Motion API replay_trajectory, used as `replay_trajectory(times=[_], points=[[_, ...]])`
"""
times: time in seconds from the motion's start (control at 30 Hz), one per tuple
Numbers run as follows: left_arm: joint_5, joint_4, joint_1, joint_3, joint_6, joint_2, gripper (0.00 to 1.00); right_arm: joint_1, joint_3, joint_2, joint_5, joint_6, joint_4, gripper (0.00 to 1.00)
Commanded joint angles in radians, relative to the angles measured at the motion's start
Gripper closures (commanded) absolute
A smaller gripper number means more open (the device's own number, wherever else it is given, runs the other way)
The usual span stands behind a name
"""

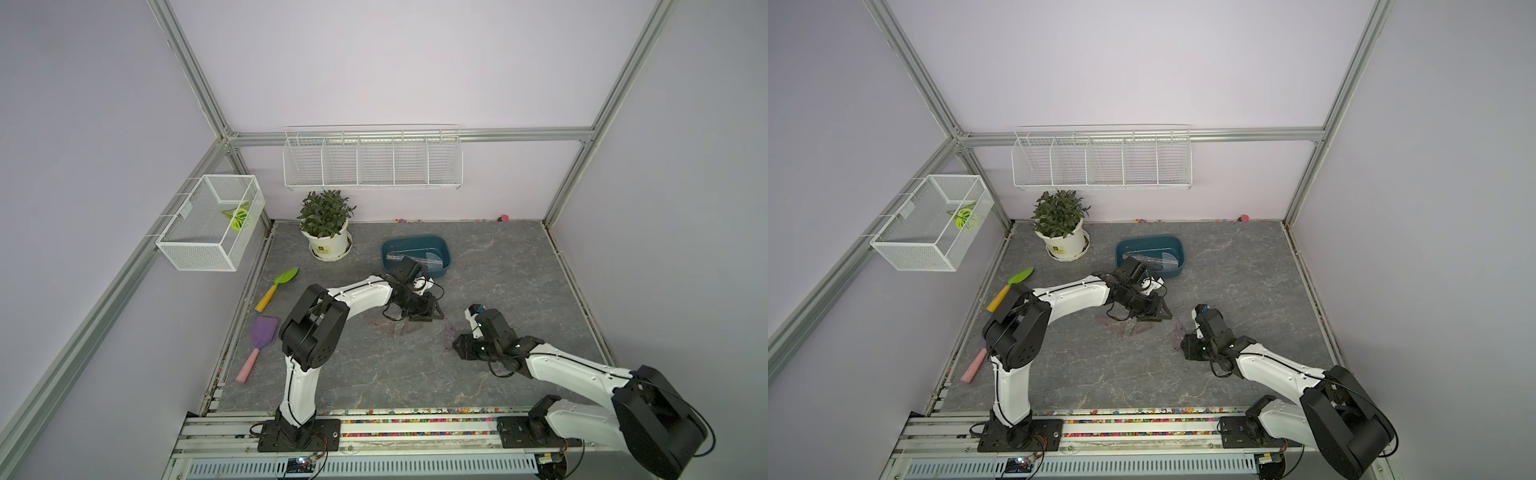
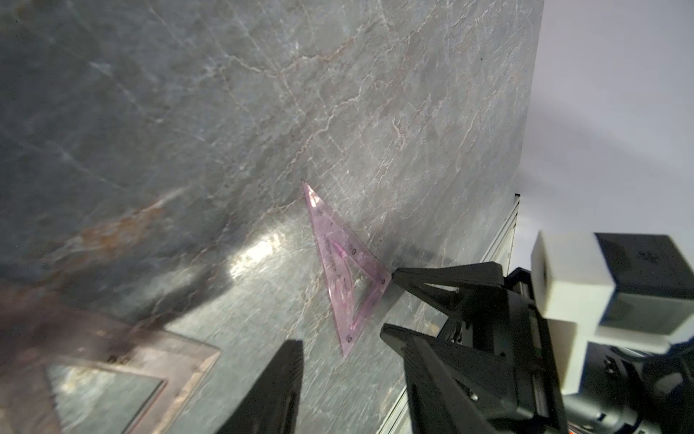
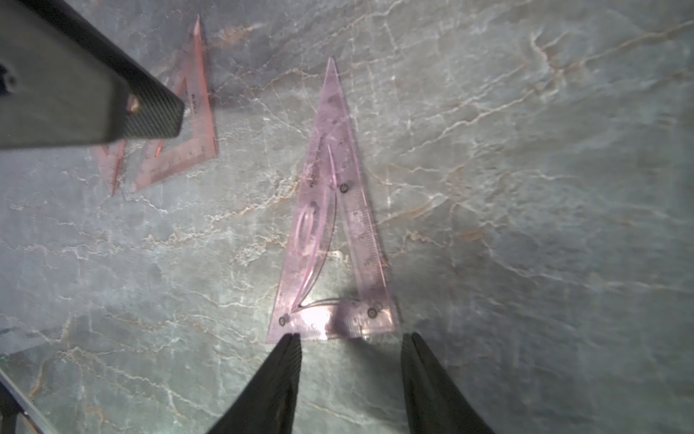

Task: Put the scattered rulers into the storage box
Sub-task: Adjust the ruler at the center of the board.

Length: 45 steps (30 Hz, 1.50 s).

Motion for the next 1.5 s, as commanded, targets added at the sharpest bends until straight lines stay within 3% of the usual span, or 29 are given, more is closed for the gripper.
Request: replay_trajectory(times=[0.0,0.73,0.9,1.07,1.23,1.47], points=[[0.026,-0.032,-0.026,0.040,0.034,0.040,0.52,-0.006,-0.017,0.020,-0.018,0.011,0.039,0.52],[0.067,0.029,-0.025,0.031,-0.002,0.120,0.59,0.017,-0.013,0.084,-0.101,0.042,0.139,0.55],[0.067,0.042,-0.012,0.013,-0.002,0.109,0.59,-0.085,0.008,0.023,-0.132,-0.002,0.058,0.56],[0.070,0.048,-0.005,0.000,-0.005,0.109,0.61,-0.112,0.047,0.034,-0.175,-0.024,0.062,0.65],[0.059,0.047,-0.005,0.005,-0.011,0.115,0.65,-0.111,0.078,0.102,-0.206,-0.029,0.105,0.84],[0.064,0.045,-0.005,0.009,-0.016,0.129,0.67,-0.112,0.082,0.165,-0.222,-0.027,0.149,0.87]])
